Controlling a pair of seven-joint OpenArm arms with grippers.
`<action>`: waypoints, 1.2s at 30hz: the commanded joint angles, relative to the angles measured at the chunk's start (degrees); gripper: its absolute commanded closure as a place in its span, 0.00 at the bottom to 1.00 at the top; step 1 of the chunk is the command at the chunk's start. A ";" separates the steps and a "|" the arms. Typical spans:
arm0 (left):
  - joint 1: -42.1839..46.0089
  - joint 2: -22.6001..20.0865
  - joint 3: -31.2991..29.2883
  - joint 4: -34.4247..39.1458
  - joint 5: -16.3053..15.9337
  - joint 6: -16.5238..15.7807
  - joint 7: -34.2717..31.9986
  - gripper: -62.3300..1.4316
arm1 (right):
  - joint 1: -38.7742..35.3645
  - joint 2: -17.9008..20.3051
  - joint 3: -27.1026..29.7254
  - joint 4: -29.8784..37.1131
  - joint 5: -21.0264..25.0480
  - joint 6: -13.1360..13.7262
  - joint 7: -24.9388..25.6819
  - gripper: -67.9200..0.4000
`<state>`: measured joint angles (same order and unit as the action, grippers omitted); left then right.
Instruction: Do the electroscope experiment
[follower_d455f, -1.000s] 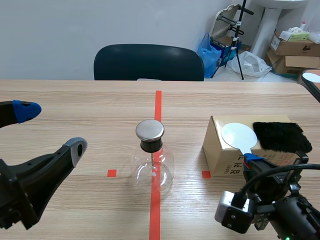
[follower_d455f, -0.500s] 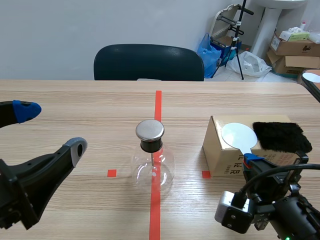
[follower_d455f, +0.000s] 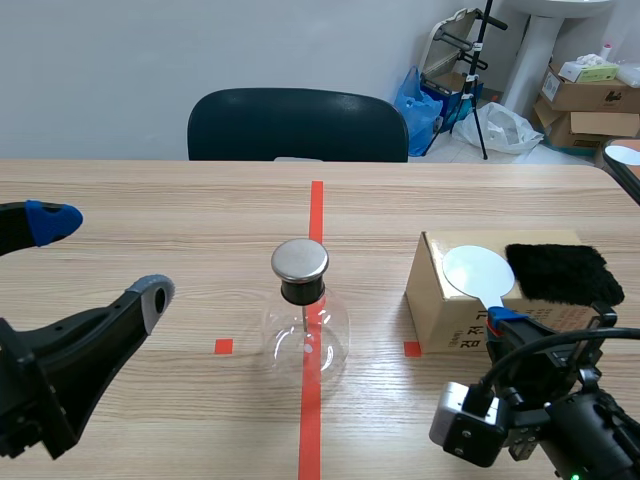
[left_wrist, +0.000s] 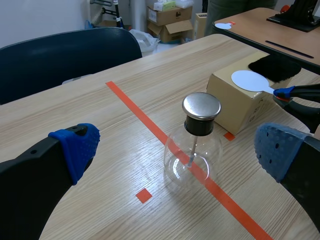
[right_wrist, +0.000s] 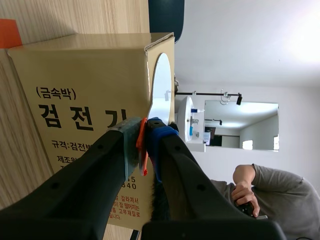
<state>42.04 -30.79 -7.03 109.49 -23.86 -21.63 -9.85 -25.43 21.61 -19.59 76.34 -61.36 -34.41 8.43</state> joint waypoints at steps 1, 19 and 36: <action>-0.15 0.26 -0.04 0.92 -0.37 -0.15 -0.59 0.00 | 0.52 0.68 0.24 0.37 -0.52 -1.44 -0.90 0.98; -2.78 -4.90 4.59 -3.04 -0.37 -0.52 1.90 0.73 | 0.52 5.09 -5.70 8.02 -7.74 -10.45 -17.68 0.98; -26.18 -6.40 28.13 -31.01 6.62 -4.72 -9.64 0.93 | 8.20 7.78 -19.80 10.25 -13.27 -7.08 -30.56 0.98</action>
<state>16.47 -37.45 21.26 77.10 -16.86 -26.17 -18.26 -18.24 28.60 -39.86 86.15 -74.24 -41.10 -21.63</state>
